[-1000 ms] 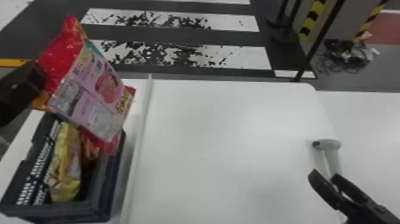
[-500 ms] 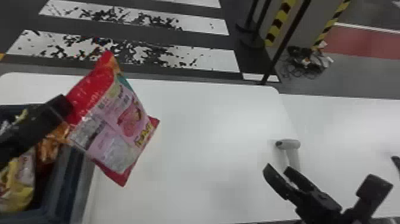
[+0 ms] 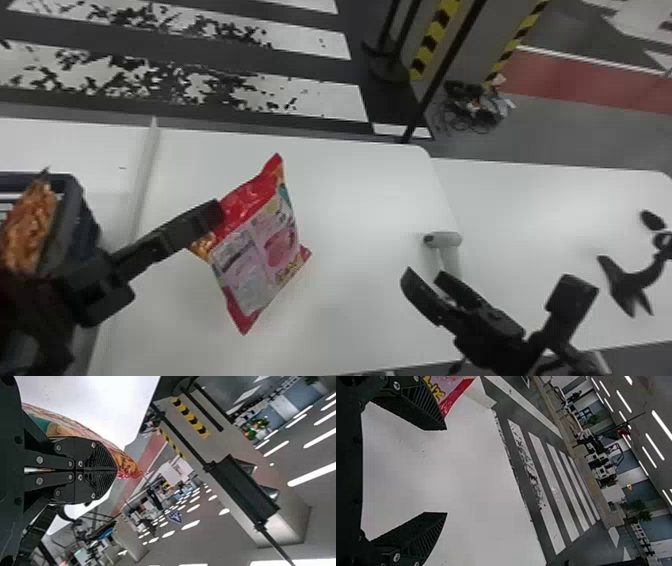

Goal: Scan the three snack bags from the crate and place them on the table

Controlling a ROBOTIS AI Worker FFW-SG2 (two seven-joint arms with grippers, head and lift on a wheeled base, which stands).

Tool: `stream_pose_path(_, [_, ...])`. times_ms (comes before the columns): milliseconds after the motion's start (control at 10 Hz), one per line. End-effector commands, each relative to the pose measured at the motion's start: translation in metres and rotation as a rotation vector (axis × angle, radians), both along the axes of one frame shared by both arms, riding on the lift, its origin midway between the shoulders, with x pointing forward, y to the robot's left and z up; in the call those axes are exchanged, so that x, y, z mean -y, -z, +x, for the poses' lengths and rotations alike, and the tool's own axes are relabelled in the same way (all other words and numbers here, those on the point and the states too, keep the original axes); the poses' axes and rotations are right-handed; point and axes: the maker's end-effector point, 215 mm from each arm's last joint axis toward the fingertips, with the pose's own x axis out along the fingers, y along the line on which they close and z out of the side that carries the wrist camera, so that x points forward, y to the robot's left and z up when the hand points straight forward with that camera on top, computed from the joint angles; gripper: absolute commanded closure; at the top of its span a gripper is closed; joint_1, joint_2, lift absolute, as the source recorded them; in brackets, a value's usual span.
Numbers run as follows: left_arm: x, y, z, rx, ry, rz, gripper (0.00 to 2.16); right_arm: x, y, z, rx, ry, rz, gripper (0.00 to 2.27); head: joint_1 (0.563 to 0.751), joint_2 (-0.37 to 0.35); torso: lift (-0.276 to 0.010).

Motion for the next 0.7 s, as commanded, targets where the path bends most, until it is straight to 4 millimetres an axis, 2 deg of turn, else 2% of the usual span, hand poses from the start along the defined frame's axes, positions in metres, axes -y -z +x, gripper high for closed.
stream_pose_path(0, [0.050, 0.036, 0.008, -0.052, 0.091, 0.048, 2.13, 0.002, 0.000, 0.001, -0.001, 0.001, -0.005, 0.13, 0.695, -0.350, -0.062])
stream_pose_path(100, [0.079, 0.054, 0.008, -0.069, 0.148, 0.080, 2.13, 0.003, 0.002, 0.002, -0.006, -0.003, -0.008, 0.13, 0.695, -0.350, -0.062])
stream_pose_path(300, [0.113, 0.084, 0.023, -0.082, 0.211, 0.119, 2.13, 0.008, 0.005, 0.005, -0.011, -0.007, -0.018, 0.13, 0.695, -0.350, -0.062])
stream_pose_path(400, [0.123, 0.097, 0.030, -0.070, 0.218, 0.155, 2.13, 0.009, 0.005, 0.006, -0.012, -0.009, -0.018, 0.13, 0.695, -0.350, -0.062])
stream_pose_path(600, [0.125, 0.121, 0.051, -0.058, 0.225, 0.248, 2.13, 0.016, 0.012, 0.007, -0.022, -0.004, -0.019, 0.13, 0.695, -0.350, -0.062])
